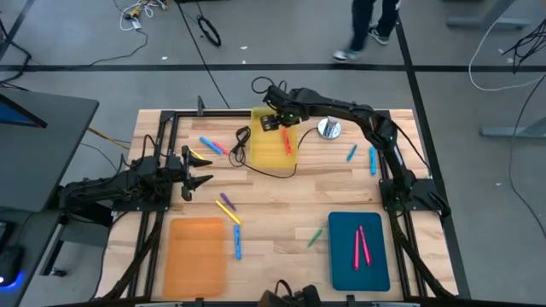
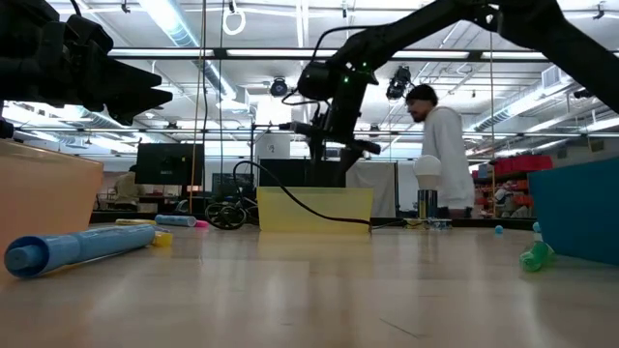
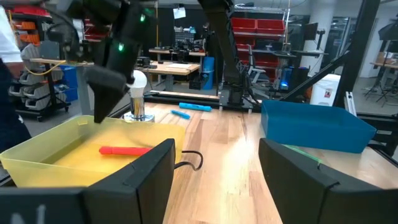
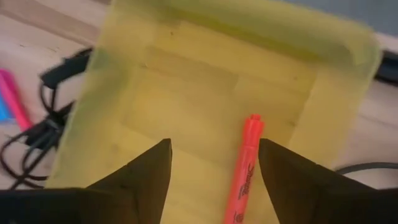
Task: Pick & Place Markers
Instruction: Put the right big blue highlighter into the yellow bin
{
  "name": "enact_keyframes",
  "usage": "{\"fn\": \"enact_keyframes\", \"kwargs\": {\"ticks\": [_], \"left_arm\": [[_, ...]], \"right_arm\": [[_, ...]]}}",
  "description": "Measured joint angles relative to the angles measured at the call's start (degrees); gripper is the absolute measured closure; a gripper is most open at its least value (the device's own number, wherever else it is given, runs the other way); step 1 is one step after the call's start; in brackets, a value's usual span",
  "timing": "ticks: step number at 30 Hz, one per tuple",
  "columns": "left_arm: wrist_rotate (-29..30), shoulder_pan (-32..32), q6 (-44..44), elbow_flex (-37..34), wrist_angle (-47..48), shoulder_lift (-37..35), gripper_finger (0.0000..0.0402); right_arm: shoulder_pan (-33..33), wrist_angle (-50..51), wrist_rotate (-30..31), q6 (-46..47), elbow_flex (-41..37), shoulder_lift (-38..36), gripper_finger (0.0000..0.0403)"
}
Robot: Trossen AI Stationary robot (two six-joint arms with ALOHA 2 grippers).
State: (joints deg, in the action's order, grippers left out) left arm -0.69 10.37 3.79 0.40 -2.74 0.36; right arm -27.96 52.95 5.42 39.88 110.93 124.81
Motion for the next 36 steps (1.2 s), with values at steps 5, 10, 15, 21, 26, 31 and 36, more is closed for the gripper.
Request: {"fn": "enact_keyframes", "kwargs": {"ticks": [5, 10, 15, 21, 26, 31, 36], "left_arm": [[0.0, 0.0, 0.0, 0.0, 0.0, 0.0, 0.0163], [0.0, 0.0, 0.0, 0.0, 0.0, 0.0, 0.0163], [0.0, 0.0, 0.0, 0.0, 0.0, 0.0, 0.0163], [0.0, 0.0, 0.0, 0.0, 0.0, 0.0, 0.0163], [0.0, 0.0, 0.0, 0.0, 0.0, 0.0, 0.0163], [0.0, 0.0, 0.0, 0.0, 0.0, 0.0, 0.0163], [0.0, 0.0, 0.0, 0.0, 0.0, 0.0, 0.0163]], "right_arm": [[0.2, 1.3, -0.5, -0.1, 0.0, -2.4, 0.0163], [1.4, 0.7, -0.5, -1.3, -1.5, -5.3, 0.0163], [2.3, -2.9, -0.5, -4.4, -5.9, -8.3, 0.0163], [3.1, -5.5, -0.5, -2.4, -12.9, -13.0, 0.0163], [3.4, -6.9, -0.5, 1.3, -20.8, -19.3, 0.0163], [3.5, -6.8, -0.5, 1.7, -29.0, -25.6, 0.0163], [3.5, -6.7, -0.5, 4.3, -35.9, -31.1, 0.0163]]}}
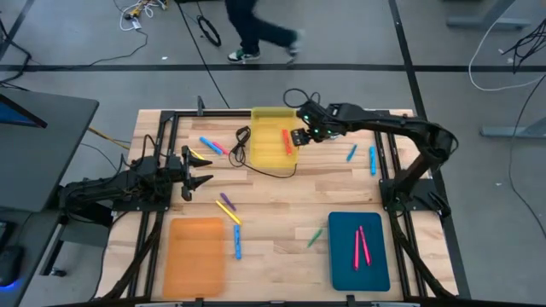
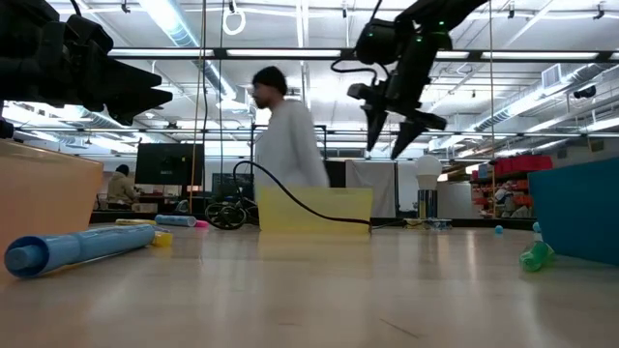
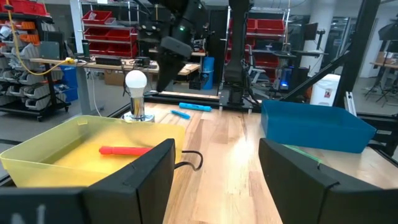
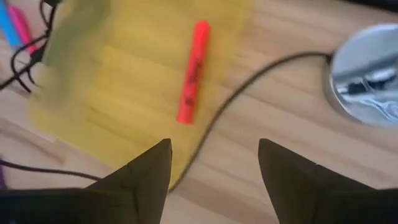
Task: Pick & Place Markers
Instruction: Put the right big blue highlighter into the yellow bin
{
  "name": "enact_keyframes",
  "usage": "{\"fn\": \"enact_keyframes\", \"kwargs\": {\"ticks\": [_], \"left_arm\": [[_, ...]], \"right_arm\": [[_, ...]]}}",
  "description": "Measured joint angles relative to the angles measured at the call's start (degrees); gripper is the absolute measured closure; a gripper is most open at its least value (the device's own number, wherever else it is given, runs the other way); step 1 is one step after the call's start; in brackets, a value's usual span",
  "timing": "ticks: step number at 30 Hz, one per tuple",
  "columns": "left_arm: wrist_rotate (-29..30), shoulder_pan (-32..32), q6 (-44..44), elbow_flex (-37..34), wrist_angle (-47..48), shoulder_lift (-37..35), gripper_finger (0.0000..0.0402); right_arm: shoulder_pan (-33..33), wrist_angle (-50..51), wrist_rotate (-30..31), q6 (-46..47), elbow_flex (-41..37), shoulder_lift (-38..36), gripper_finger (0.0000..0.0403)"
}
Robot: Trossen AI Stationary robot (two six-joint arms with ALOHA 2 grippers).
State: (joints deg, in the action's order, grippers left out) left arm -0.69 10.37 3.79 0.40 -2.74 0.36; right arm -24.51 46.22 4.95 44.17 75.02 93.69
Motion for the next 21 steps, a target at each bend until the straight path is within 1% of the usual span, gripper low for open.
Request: {"fn": "enact_keyframes", "kwargs": {"ticks": [5, 10, 21], "left_arm": [[0.0, 0.0, 0.0, 0.0, 0.0, 0.0, 0.0163], [0.0, 0.0, 0.0, 0.0, 0.0, 0.0, 0.0163], [0.0, 0.0, 0.0, 0.0, 0.0, 0.0, 0.0163]], "right_arm": [[-0.2, 0.5, 0.0, 3.0, -6.5, -5.5, 0.0163], [-0.3, 2.8, 0.1, 4.9, -11.3, -10.7, 0.0163], [-3.2, 7.4, 0.3, 5.3, -16.8, -19.1, 0.0163]]}}
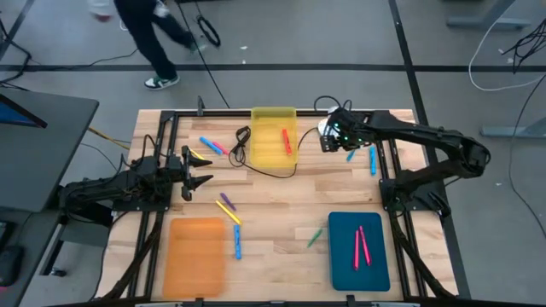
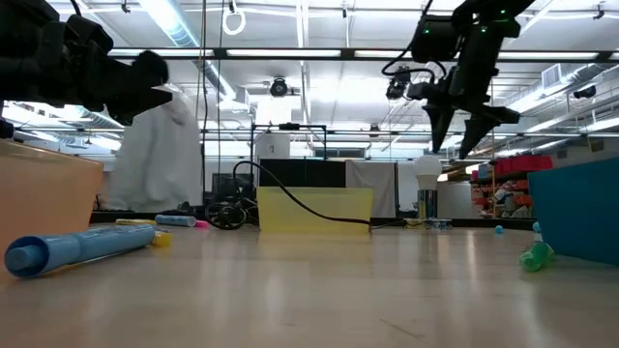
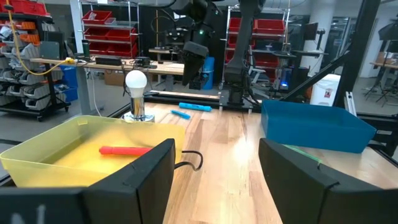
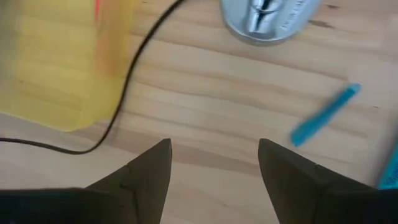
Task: Pick & Place Markers
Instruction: Put the right big blue highlighter into the yellow bin
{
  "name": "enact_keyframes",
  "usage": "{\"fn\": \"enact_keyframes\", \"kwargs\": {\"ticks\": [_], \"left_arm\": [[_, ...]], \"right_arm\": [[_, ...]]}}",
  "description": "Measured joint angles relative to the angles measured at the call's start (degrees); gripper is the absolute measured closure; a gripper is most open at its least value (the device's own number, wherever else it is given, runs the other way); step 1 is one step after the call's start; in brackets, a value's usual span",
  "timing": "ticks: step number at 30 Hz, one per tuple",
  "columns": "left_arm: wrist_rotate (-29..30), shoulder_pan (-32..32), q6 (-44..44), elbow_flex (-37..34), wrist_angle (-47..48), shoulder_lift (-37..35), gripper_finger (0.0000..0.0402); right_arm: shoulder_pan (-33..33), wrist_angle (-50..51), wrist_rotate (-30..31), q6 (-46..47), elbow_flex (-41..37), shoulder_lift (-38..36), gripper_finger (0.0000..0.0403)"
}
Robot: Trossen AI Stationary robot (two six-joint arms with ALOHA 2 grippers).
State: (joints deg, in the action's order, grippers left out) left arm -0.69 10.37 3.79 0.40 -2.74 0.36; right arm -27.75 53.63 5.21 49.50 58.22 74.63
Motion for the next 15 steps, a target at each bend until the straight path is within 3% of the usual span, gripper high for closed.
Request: {"fn": "enact_keyframes", "kwargs": {"ticks": [15], "left_arm": [[0.0, 0.0, 0.0, 0.0, 0.0, 0.0, 0.0163]], "right_arm": [[-4.9, 4.5, 0.6, 2.6, -11.3, -9.4, 0.0163]]}}
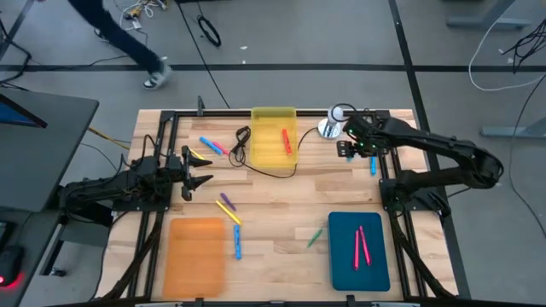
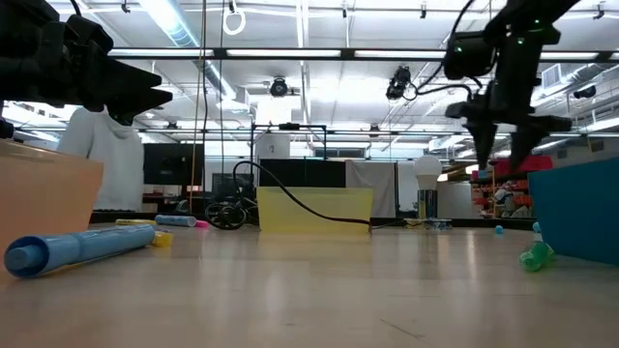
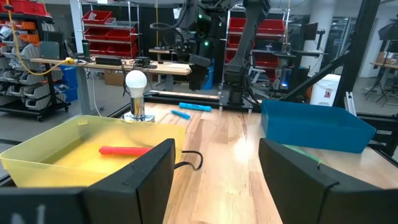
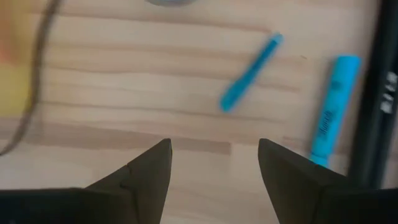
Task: Pick & Place Markers
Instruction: Put the right big blue highlighter into the yellow bin
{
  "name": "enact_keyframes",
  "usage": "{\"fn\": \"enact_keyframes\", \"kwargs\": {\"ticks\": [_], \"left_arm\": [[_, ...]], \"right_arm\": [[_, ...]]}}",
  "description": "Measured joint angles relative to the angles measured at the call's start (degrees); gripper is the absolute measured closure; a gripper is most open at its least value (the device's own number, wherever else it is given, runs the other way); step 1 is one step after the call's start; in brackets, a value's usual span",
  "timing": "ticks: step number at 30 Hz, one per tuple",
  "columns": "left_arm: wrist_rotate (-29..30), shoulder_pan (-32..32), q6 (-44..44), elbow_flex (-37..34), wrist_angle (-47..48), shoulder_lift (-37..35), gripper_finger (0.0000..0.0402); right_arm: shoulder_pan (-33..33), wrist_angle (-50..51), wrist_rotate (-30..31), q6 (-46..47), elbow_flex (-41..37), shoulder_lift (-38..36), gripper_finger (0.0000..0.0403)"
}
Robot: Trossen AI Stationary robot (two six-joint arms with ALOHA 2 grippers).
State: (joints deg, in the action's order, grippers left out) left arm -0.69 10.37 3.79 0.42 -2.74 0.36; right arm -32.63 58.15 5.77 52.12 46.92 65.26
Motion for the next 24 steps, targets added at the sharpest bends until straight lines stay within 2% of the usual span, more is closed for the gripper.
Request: {"fn": "enact_keyframes", "kwargs": {"ticks": [17, 24], "left_arm": [[0.0, 0.0, 0.0, 0.0, 0.0, 0.0, 0.0163], [0.0, 0.0, 0.0, 0.0, 0.0, 0.0, 0.0163]], "right_arm": [[-6.2, 4.5, -0.2, 2.6, -11.2, -11.5, 0.0163], [-9.5, 3.8, -0.2, 1.5, -11.8, -12.3, 0.0175]]}}
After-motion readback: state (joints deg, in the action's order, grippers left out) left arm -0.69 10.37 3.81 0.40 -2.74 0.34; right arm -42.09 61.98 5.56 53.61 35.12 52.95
